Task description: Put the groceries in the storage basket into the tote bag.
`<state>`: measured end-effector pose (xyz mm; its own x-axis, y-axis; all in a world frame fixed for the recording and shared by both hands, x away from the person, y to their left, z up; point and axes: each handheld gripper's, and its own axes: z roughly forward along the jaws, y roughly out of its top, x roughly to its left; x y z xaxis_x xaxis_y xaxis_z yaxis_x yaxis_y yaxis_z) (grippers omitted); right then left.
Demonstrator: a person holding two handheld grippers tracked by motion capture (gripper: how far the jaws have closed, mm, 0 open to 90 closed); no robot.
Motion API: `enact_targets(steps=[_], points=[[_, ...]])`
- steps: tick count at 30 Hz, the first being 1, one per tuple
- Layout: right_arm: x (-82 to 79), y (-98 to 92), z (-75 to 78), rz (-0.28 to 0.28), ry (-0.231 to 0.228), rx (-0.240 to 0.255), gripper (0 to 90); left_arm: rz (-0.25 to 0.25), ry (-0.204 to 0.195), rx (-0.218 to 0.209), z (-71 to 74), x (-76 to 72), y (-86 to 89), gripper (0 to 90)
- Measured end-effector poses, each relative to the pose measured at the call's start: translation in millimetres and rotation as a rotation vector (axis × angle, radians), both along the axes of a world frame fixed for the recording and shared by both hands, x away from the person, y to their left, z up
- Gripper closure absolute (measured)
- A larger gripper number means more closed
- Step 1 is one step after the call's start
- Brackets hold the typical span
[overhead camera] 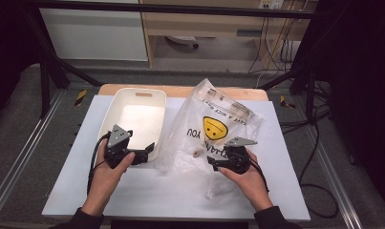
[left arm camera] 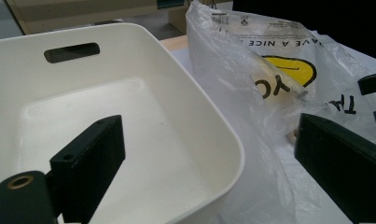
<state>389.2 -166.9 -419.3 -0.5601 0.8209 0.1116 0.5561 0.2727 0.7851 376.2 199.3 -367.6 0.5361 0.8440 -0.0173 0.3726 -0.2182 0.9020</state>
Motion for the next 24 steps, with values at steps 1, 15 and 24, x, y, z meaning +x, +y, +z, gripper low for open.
enact_targets(steps=[1, 15, 24], points=[[-1.5, -1.4, 0.9, -0.005, -0.006, -0.001, 14.5, 0.002, 0.001, 0.0, -0.2, 0.2, 0.6, 8.3], [-19.0, -31.2, 4.5, -0.084, -0.059, -0.026, 5.0, 0.011, -0.004, -0.009, -0.9, 0.3, 1.4, 7.9], [-30.1, -59.2, -2.9, -0.151, -0.029, -0.034, 5.1, 0.01, 0.001, -0.014, -0.7, 0.8, 1.3, 7.8]])
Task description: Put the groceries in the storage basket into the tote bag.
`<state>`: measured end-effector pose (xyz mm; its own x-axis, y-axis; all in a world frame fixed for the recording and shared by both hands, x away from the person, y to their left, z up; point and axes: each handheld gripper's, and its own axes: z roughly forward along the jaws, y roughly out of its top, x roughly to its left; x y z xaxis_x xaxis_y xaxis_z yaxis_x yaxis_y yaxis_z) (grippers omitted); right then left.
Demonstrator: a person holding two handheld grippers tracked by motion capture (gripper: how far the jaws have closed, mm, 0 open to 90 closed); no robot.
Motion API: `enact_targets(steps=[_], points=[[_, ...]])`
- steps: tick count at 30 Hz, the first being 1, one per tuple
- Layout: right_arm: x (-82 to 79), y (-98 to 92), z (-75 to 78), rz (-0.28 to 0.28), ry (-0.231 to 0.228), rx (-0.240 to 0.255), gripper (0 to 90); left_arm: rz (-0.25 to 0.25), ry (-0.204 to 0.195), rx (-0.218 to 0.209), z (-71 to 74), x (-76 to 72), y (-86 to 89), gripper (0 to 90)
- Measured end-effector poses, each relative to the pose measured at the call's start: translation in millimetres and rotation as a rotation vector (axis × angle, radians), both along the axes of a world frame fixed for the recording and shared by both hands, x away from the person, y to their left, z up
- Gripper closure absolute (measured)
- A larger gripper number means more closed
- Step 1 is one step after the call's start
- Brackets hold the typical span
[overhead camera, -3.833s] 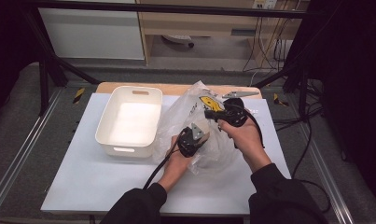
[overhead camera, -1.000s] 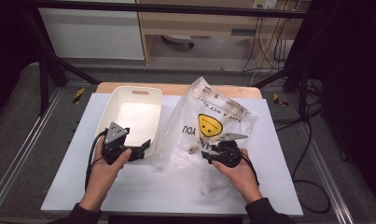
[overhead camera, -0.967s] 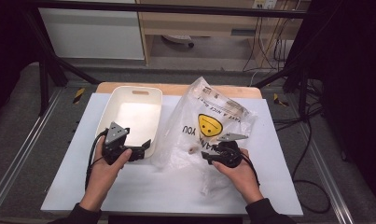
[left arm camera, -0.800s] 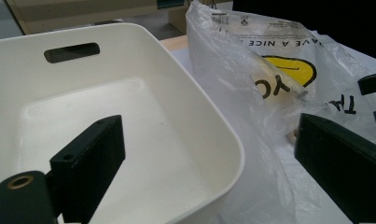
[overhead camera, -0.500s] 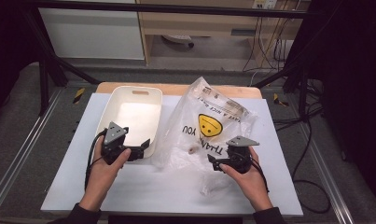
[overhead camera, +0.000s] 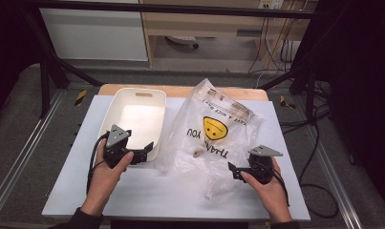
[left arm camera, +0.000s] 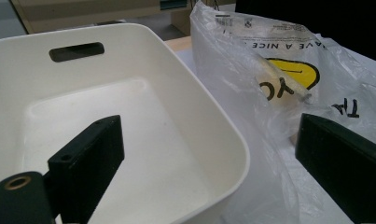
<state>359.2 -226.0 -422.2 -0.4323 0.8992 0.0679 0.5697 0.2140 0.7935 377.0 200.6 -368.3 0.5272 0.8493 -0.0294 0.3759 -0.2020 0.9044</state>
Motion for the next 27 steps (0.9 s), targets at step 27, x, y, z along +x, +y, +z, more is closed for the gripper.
enact_targets(steps=[27], points=[[-11.6, 8.5, -29.9, 0.007, 0.153, -0.076, 5.2, -0.001, 0.0, -0.005, 0.8, -0.8, -1.6, 7.8]])
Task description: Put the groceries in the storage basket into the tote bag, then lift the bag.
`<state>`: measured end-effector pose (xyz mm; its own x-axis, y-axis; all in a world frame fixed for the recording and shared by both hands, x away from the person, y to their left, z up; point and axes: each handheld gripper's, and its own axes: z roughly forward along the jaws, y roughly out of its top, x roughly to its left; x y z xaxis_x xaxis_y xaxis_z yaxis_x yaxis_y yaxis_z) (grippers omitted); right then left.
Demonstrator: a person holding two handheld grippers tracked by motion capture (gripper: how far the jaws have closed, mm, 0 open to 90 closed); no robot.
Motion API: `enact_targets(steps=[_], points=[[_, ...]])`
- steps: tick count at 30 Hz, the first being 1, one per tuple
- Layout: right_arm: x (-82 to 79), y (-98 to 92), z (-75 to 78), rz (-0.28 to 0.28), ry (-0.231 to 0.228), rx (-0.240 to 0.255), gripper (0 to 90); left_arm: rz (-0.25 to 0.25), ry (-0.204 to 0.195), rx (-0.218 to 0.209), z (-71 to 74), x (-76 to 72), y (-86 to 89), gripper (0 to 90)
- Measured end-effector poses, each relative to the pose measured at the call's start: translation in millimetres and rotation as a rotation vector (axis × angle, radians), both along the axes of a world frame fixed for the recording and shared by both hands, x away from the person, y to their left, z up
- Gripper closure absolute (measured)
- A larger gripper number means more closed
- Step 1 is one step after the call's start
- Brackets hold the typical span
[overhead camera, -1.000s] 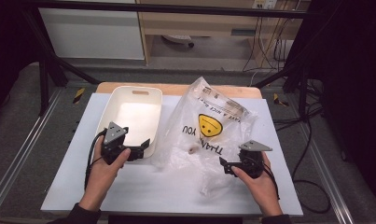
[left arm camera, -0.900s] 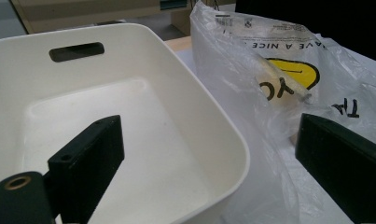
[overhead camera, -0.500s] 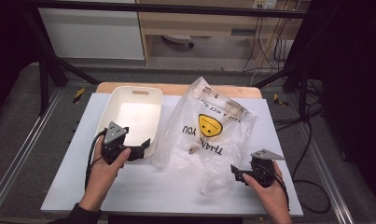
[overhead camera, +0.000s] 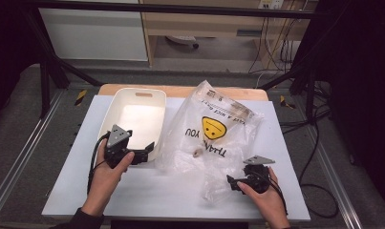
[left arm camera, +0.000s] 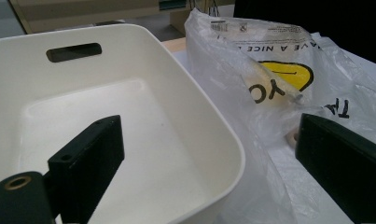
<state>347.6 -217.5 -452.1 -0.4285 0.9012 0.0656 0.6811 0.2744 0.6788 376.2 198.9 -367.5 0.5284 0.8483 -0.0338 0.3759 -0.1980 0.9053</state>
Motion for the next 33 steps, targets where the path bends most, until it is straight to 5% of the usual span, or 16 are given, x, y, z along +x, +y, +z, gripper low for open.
enact_targets(steps=[9, 21, 26, 33], points=[[0.6, 14.0, -5.7, 0.022, -0.013, -0.068, 8.3, 0.002, 0.0, 0.004, -0.1, -0.2, -0.6, 7.8], [0.7, 17.6, -1.7, 0.096, -0.081, -0.046, 74.4, 0.005, 0.004, -0.001, -0.9, 0.3, -0.8, 7.8], [3.3, 18.7, -0.7, 0.136, -0.073, -0.042, 89.6, 0.001, 0.009, -0.001, -2.1, 0.9, -1.0, 7.9], [1.0, 7.4, 3.6, 0.129, -0.059, -0.037, 90.0, -0.004, 0.008, 0.007, -4.1, 0.5, -4.3, 8.4]])
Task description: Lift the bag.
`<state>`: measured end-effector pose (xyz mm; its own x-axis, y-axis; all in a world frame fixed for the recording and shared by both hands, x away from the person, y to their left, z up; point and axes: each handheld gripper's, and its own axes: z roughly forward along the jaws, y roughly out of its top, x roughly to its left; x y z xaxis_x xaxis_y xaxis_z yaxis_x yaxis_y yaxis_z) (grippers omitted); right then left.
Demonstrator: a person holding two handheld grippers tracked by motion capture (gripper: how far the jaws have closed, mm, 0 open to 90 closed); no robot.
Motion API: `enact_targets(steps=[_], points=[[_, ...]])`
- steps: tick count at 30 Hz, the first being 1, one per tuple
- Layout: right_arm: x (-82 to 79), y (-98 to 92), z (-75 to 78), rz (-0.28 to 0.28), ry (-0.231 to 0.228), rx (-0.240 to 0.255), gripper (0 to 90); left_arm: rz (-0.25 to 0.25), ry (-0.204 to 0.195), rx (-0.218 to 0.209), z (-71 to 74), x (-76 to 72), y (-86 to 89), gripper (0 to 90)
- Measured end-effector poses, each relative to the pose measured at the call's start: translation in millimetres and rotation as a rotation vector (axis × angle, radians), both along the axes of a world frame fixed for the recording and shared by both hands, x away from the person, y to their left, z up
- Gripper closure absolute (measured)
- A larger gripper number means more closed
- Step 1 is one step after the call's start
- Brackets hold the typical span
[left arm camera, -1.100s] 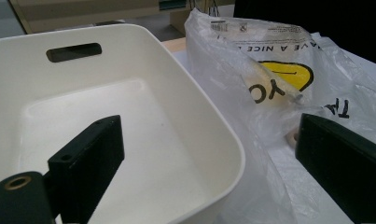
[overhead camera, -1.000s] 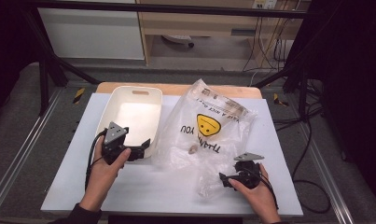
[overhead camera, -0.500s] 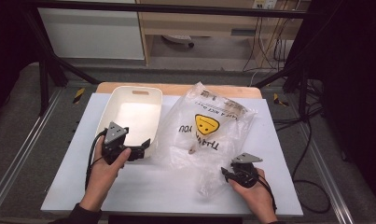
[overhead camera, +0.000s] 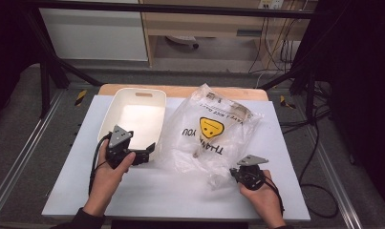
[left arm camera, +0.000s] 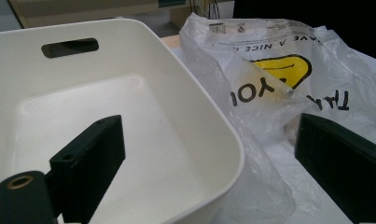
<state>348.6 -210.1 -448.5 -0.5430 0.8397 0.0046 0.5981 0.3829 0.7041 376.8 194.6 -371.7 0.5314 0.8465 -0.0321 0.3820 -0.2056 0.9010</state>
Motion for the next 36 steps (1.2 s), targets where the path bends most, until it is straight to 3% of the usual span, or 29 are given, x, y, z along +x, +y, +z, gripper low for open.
enact_targets(steps=[11, 18, 20, 23, 28, 32, 36], points=[[-2.6, -37.6, 4.9, -0.049, 0.016, -0.017, 90.0, -0.019, -0.008, 0.008, 3.4, -4.7, -7.7, 8.5], [5.3, -59.9, 6.4, -0.069, 0.014, -0.069, 90.0, -0.06, -0.015, 0.016, 5.0, -12.9, -21.7, 8.6], [7.0, -68.5, 6.1, -0.082, 0.001, -0.103, 90.0, -0.07, -0.01, 0.022, 4.2, -15.0, -25.0, 8.6], [9.7, -81.5, 4.6, -0.092, -0.006, -0.106, 90.0, -0.074, -0.004, 0.027, 1.9, -20.7, -29.2, 8.7], [14.1, -99.3, 1.9, -0.123, 0.0, -0.091, 90.0, -0.102, 0.019, 0.051, -8.5, -39.6, -38.2, 9.5], [16.5, -107.9, 0.7, -0.145, 0.0, -0.064, 90.0, -0.146, 0.055, 0.085, -25.9, -54.1, -50.8, 9.6], [15.7, -106.4, 0.5, -0.142, -0.004, -0.07, 90.0, -0.15, 0.086, 0.112, -42.2, -51.1, -62.6, 10.4]])
